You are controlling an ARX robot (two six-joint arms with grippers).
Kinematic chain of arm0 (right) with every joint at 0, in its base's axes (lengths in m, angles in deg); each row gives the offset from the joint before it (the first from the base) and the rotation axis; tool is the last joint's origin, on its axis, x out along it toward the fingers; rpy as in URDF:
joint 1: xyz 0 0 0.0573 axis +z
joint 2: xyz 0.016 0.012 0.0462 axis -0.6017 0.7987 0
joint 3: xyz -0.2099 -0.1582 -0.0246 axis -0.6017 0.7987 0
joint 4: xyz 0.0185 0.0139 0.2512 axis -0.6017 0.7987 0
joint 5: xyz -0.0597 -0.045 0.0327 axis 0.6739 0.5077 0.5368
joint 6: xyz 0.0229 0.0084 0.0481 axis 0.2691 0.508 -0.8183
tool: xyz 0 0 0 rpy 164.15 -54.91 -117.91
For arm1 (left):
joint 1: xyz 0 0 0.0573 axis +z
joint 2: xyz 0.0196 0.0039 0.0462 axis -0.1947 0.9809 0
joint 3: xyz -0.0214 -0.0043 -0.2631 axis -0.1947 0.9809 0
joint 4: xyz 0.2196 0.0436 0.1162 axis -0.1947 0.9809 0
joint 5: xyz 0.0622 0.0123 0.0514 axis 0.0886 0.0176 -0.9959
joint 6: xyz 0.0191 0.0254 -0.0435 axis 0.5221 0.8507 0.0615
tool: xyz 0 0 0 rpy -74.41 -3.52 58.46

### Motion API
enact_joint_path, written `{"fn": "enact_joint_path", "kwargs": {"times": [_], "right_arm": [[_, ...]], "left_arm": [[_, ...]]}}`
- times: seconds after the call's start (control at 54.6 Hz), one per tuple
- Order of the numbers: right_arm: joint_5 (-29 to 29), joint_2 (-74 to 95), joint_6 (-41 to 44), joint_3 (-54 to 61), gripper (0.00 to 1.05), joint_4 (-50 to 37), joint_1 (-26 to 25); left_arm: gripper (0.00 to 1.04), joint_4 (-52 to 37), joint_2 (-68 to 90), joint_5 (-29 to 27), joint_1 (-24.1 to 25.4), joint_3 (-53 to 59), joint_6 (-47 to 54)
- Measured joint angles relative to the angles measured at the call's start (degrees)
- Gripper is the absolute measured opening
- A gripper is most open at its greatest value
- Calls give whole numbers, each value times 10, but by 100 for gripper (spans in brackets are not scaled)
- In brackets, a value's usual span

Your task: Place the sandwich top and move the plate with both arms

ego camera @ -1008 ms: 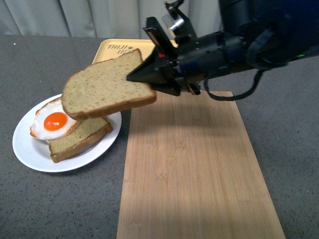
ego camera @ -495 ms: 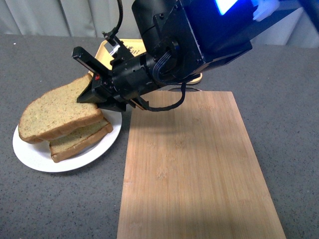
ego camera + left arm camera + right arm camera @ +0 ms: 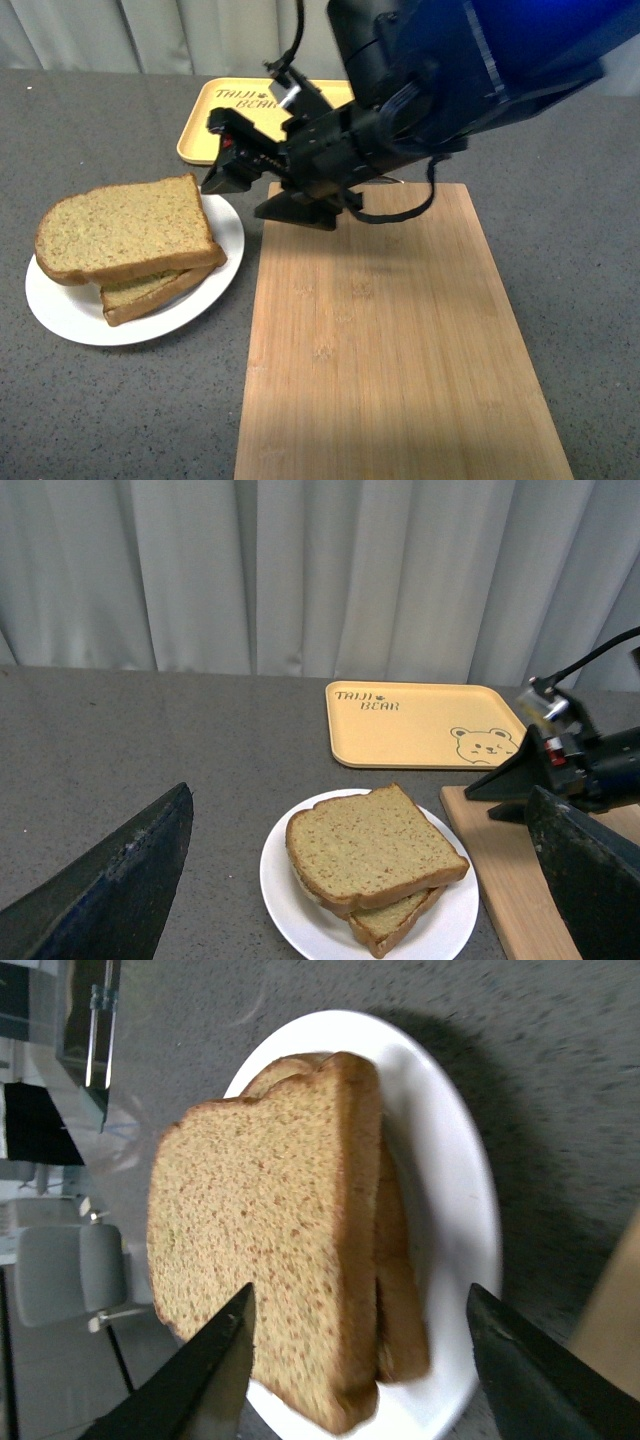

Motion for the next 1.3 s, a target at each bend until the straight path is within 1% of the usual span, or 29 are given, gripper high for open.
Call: {"fn": "enact_joint_path", "kwargs": {"times": [0.073,0.092,0.11,0.165,0.183,0.238,0.257,0.293,0.33,0.367,0.422,0.458,0.532,0.568,0.752,1.008,1.1,1.173,1.301], "right_arm": [[29,-38,19,44,86,-33,-12],[71,-42,36,58,85,-69,-11],[103,-45,48,70,84,-99,-11],[322,-58,125,145,74,-296,-6],[353,-60,138,160,72,-328,-6],[500,-78,203,253,61,-493,-11],[519,-83,210,268,59,-515,-13],[578,-104,233,323,52,-592,-21],[598,-125,246,359,47,-636,-31],[602,-150,254,392,41,-669,-41],[586,-219,270,461,27,-710,-68],[575,-252,274,501,19,-718,-84],[559,-284,278,547,8,-720,-101],[549,-303,280,575,1,-720,-111],[500,-419,283,678,1,-706,-151],[463,-549,282,756,1,-646,-194],[448,-611,282,778,1,-607,-206],[440,-680,282,781,1,-533,-215],[431,-755,282,793,1,-483,-226]], "left_arm": [[98,0,0,0,0,0,0],[98,0,0,0,0,0,0],[98,0,0,0,0,0,0],[98,0,0,2,0,0,0],[98,0,0,2,0,0,0],[98,0,0,1,0,0,0],[98,0,0,0,0,0,0],[98,0,0,0,0,0,0],[98,0,0,-1,0,0,0],[98,0,0,-1,0,0,0],[98,0,0,0,0,0,0],[98,0,0,0,0,0,0],[98,0,0,0,0,0,0],[98,0,0,0,0,0,0],[98,0,0,0,0,0,0],[98,0,0,0,0,0,0],[98,0,0,0,0,0,0],[98,0,0,0,0,0,0],[98,0,0,0,0,0,0]]}}
